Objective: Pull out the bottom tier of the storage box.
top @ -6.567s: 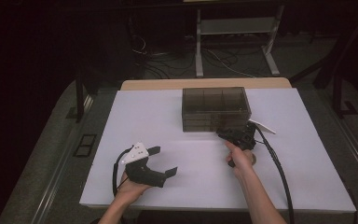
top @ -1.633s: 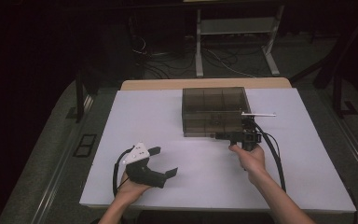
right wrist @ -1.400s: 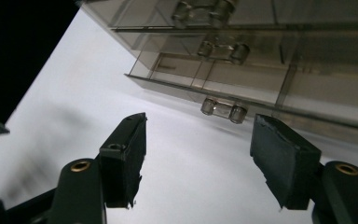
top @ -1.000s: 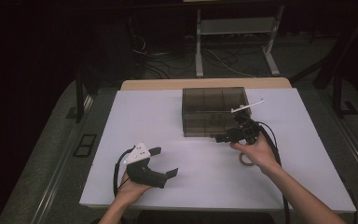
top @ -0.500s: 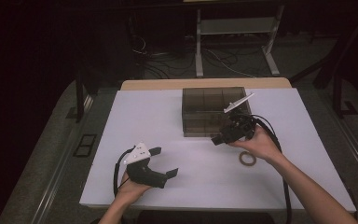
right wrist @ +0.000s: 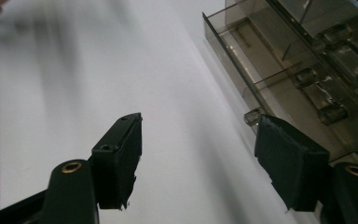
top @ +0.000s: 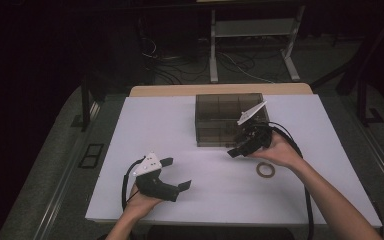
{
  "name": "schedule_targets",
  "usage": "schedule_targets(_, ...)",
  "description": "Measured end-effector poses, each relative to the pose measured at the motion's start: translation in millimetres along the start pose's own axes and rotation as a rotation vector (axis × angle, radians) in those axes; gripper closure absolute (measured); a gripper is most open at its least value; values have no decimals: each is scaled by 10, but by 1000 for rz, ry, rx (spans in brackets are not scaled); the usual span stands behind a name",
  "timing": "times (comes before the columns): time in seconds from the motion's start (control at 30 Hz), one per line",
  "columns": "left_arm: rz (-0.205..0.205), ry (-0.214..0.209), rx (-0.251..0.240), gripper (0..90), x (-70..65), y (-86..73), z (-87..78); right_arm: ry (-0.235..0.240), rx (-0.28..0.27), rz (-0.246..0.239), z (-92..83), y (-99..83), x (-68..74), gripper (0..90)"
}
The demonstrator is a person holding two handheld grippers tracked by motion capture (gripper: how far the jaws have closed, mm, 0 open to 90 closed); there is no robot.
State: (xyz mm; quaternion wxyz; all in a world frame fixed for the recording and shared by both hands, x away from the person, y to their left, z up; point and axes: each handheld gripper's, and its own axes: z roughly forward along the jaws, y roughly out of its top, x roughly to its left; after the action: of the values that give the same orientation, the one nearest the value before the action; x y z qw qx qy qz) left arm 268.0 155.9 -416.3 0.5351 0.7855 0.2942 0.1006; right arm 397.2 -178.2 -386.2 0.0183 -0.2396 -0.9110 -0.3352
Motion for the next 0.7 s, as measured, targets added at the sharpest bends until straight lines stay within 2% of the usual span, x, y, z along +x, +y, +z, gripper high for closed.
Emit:
schedule_targets(0.27, 3, -2, 0, 0, 2, 1, 1, -23, -27, -47, 14, -37, -94, 356)
schedule_targets(0.37, 1, -3, -3, 0, 0, 1, 4, -14, -35, -65, 39, -51, -138, 396)
schedule_targets(0.7, -7, -4, -7, 0, 0, 0, 4, -33, -46, -128, 123, -54, -159, 490)
